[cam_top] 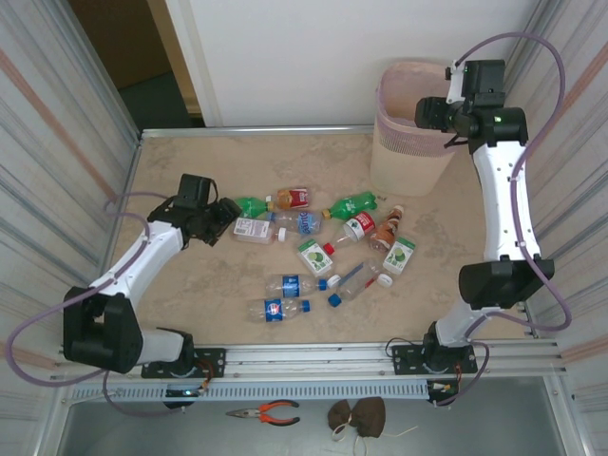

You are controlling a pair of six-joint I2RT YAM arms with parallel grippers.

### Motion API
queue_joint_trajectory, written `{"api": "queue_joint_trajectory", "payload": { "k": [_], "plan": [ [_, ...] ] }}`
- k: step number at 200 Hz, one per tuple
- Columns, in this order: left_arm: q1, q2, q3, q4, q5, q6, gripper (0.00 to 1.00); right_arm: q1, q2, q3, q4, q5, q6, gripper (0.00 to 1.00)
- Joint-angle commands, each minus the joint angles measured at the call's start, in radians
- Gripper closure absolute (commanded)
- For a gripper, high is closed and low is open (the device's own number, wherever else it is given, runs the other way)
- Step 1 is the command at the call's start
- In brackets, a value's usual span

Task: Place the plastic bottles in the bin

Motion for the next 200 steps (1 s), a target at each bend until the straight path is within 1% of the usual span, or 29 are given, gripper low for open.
{"api": "queue_joint_trajectory", "payload": {
  "k": [1,15,35,79,87,135,168,200],
  "plan": [
    [0.005,0.038,0.050,-0.112,-0.065,-0.152,0.33,0.001,-0.079,-0.051,0.050,0.014,0.007,0.27],
    [0.004,0.069,0.060,-0.116,-0.054,-0.191,0.32,-0.002,-0.105,-0.087,0.065,0.017,0.007,0.27],
    [0.005,0.119,0.069,-0.075,0.001,-0.232,0.31,-0.006,-0.133,-0.124,0.078,0.017,0.009,0.27],
    [-0.025,0.236,0.114,-0.020,0.065,-0.312,0.27,-0.016,-0.167,-0.151,0.091,0.012,0.011,0.27],
    [-0.032,0.254,0.120,-0.007,0.075,-0.325,0.27,-0.020,-0.170,-0.186,0.092,0.011,0.011,0.27],
    [-0.070,0.357,0.186,0.019,0.096,-0.375,0.24,-0.038,-0.183,-0.196,0.090,-0.003,0.012,0.27],
    [-0.089,0.406,0.205,0.028,0.096,-0.414,0.24,-0.053,-0.191,-0.199,0.088,-0.014,0.009,0.27],
    [-0.100,0.442,0.216,0.028,0.096,-0.442,0.27,-0.063,-0.205,-0.208,0.090,-0.020,0.006,0.27]
  ]
}}
